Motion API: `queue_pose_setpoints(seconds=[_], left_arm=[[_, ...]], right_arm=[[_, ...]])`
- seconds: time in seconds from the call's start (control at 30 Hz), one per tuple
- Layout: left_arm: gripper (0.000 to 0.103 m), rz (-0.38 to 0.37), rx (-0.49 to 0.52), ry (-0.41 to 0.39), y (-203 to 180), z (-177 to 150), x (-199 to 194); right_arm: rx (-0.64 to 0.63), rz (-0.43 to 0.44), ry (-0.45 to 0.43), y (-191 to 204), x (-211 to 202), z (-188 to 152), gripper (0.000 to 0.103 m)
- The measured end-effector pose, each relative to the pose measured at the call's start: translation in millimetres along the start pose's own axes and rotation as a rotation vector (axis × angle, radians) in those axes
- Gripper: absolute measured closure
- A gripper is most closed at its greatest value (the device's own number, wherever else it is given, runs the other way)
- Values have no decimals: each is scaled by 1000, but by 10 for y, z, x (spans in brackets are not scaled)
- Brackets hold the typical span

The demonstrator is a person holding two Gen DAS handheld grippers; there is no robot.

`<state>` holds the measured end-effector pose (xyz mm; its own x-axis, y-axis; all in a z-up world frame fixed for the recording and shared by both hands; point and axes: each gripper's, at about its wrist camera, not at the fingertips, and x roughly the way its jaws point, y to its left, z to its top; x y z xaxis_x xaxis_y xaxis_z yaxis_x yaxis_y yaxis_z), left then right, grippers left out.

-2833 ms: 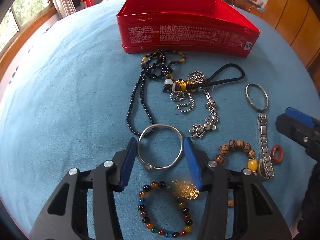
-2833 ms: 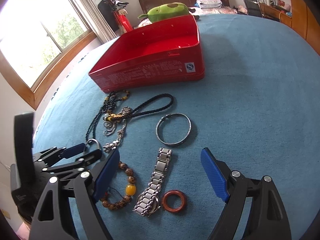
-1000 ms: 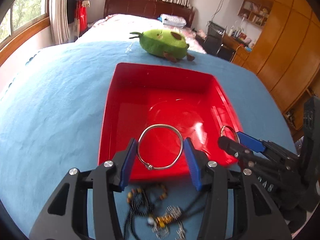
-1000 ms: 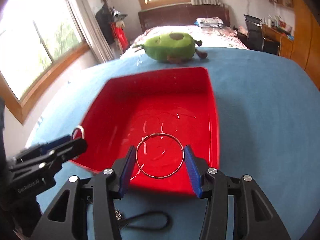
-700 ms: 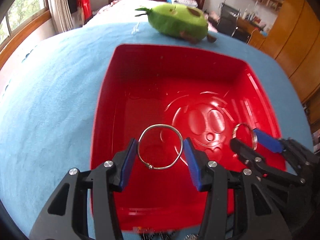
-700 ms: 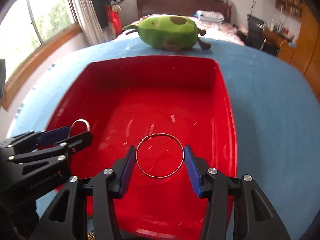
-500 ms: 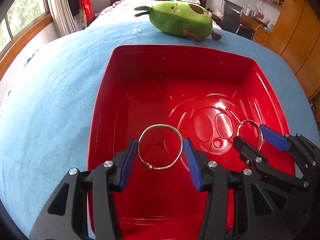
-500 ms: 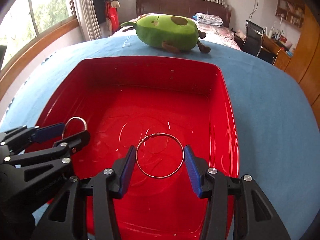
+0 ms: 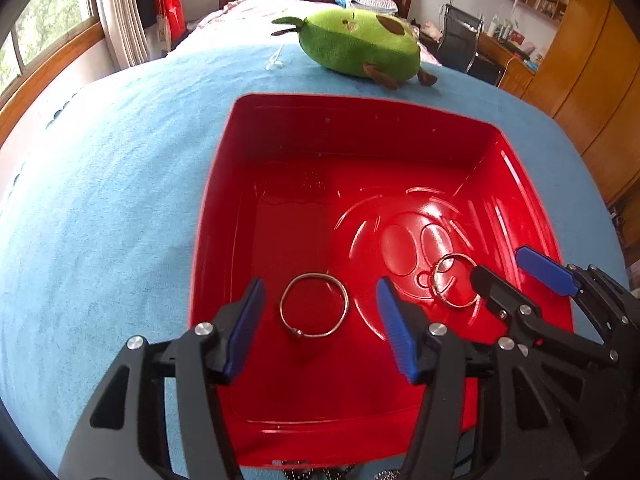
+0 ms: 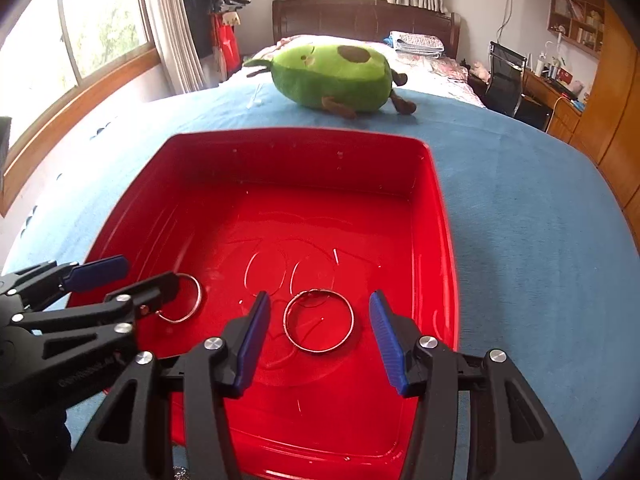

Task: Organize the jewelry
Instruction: 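Carry both rings over the red tray and open both grippers to drop them, then grasp the black beaded necklace with the left gripper and lift it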

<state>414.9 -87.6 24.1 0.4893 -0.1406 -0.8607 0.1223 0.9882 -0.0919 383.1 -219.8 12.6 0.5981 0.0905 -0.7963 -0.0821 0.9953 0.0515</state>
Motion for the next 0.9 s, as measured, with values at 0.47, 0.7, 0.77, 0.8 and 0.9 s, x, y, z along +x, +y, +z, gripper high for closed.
queue_pose_setpoints(seconds=[0.47,0.7,0.77,0.8,0.9], left_arm=[[45,29,23,-17,206,-681,-711],[45,-25,0,71,248,-1144,-692],[46,-24,-25,83,221,-1175,-609],[46,-25,-30,84,199,-1178,-571],[47,-8,-47,97,141,-1173,-419]], right_arm=[[34,127,-23,-145,-702,-445,51],[52,162,14,-193,-986,-1021,51],[70,175,26,-215,-1004,-1138,51],[80,177,29,-226,-1006,-1196,51],[105,180,53,-247,-964,-1297,51]])
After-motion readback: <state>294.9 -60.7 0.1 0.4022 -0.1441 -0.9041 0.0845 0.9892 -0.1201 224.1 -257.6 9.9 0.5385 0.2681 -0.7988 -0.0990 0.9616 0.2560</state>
